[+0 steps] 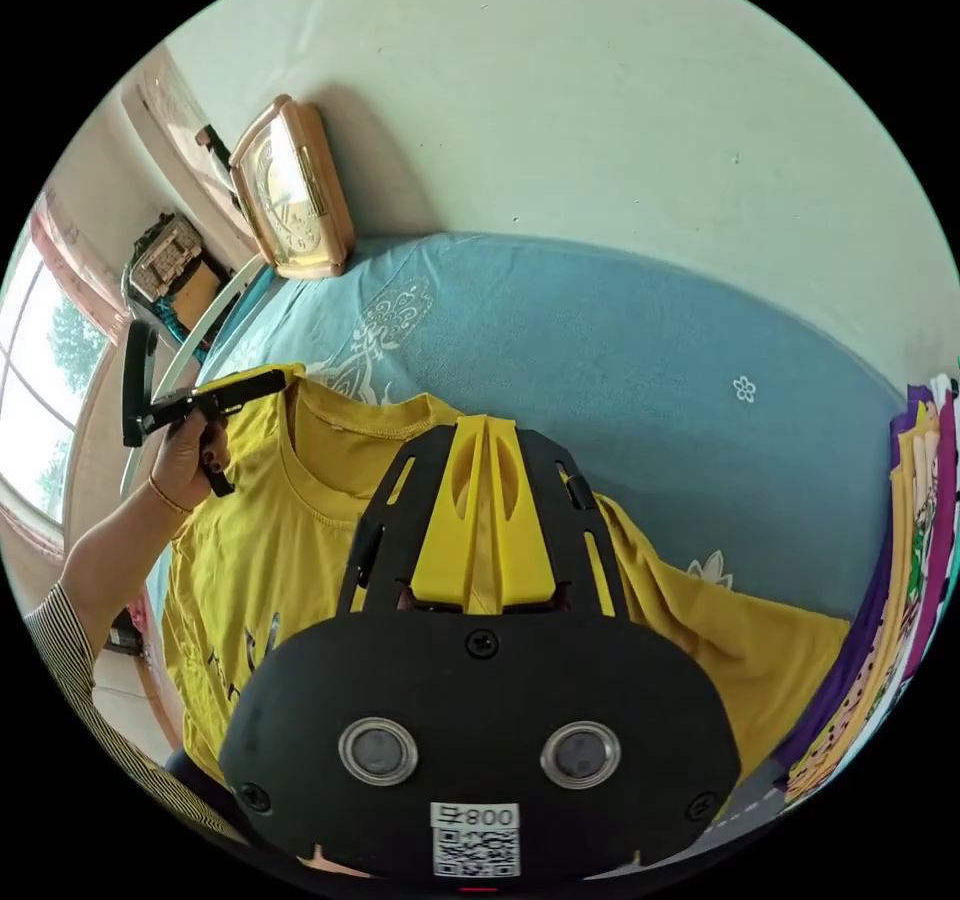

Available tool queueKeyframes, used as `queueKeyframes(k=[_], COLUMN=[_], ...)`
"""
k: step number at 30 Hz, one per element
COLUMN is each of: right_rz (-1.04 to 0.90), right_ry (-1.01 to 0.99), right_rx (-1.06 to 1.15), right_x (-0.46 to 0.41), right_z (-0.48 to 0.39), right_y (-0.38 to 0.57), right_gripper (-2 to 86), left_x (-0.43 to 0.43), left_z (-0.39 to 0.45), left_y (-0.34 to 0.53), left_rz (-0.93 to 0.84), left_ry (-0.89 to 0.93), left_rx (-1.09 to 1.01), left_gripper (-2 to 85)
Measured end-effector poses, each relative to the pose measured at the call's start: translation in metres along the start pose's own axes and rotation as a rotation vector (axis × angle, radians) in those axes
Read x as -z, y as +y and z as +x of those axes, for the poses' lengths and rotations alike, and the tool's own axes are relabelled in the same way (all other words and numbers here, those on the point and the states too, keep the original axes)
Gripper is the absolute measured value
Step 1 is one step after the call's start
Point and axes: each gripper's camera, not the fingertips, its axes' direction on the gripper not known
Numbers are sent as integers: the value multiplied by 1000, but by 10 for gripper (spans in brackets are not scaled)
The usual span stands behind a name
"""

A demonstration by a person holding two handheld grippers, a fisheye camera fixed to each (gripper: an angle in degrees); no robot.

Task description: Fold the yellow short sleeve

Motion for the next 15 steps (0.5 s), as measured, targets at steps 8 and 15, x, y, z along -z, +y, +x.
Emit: queueKeyframes(k=[8, 15], right_rz=[165, 148], right_ry=[0, 303], right_rx=[-17, -302], right_x=[131, 189], right_z=[46, 79], right_y=[116, 255], right_gripper=[11, 64], left_x=[-1, -17], left_z=[-25, 5], left_y=[39, 48], left_rz=[182, 132], left_ry=[314, 264], left_rx=[96, 25], left_gripper=[70, 80])
